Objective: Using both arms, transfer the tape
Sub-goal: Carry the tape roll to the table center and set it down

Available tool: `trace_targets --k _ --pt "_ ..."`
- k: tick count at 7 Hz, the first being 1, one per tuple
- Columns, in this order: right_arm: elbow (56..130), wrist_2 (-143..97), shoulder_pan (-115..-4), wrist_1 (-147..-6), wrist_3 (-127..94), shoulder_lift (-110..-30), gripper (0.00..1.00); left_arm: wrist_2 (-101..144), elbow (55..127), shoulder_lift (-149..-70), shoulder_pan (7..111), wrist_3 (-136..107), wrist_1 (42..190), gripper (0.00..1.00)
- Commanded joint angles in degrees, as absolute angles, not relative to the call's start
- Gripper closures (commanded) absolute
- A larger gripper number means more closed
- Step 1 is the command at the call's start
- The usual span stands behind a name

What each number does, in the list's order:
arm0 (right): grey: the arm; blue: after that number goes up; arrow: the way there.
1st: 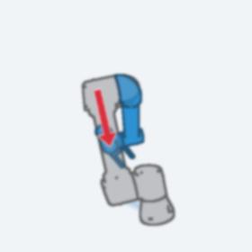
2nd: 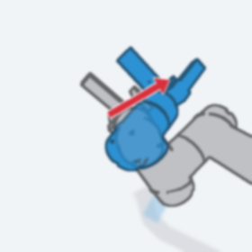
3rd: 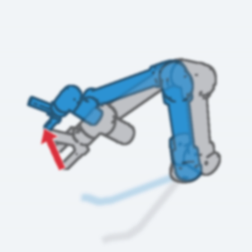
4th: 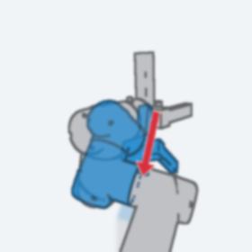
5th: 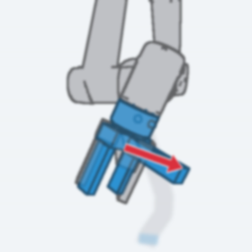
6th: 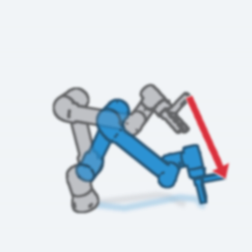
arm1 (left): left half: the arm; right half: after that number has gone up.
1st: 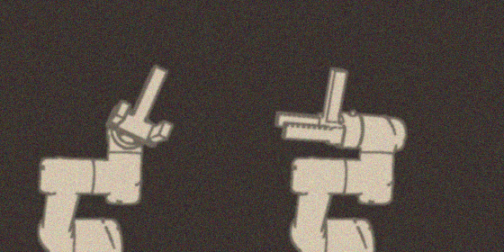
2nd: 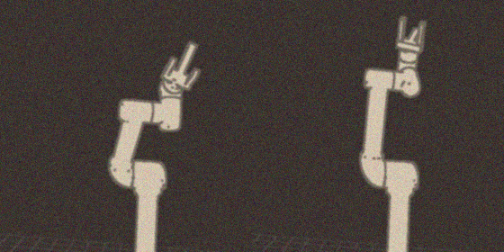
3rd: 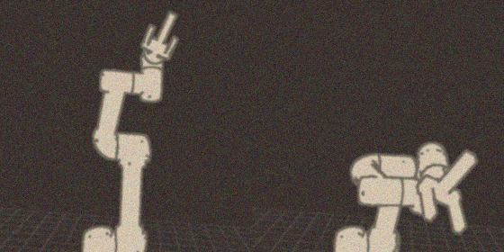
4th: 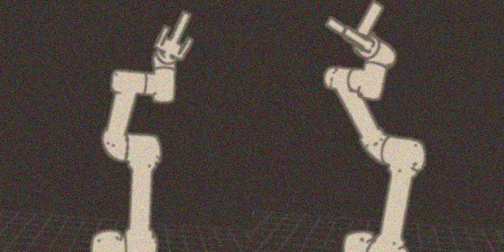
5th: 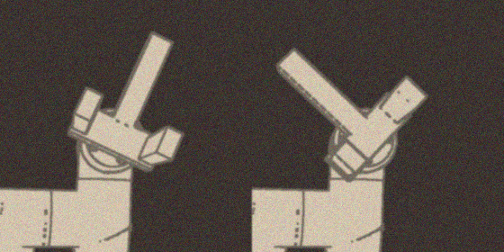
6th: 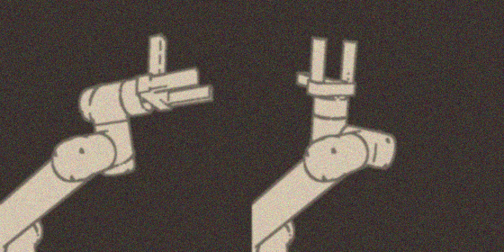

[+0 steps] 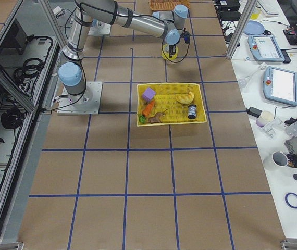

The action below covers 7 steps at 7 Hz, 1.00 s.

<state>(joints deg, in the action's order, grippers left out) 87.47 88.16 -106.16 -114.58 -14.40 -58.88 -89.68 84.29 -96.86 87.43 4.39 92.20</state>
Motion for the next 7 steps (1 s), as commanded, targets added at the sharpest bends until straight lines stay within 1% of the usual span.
trace_targets --k 1,2,3,4,5,7 --pt "87.71 88.07 -107.31 -115.23 -16.17 -57.4 1.0 -89.65 84.29 -96.86 87.19 4.48 92.2 0.0" --pt "87.71 88.41 -107.4 -115.31 -16.35 -56.96 0.73 -89.56 84.29 -96.86 87.19 4.92 92.2 0.0" --pt "87.71 88.94 -107.4 -115.05 -16.17 -57.3 0.01 -89.56 84.29 -96.86 87.19 6.05 92.2 0.0" --pt "86.76 89.21 -107.32 -114.7 -15.91 -58.0 0.0 -89.47 84.29 -96.86 87.19 6.06 92.2 0.0" --pt "85.53 89.64 -107.14 -114.26 -15.04 -61.66 0.0 -89.21 84.29 -96.86 87.19 6.06 92.2 0.0" --pt "84.55 90.0 -105.74 -108.57 -13.2 -68.95 0.0 -88.95 84.37 -97.12 87.88 5.2 92.11 0.0"
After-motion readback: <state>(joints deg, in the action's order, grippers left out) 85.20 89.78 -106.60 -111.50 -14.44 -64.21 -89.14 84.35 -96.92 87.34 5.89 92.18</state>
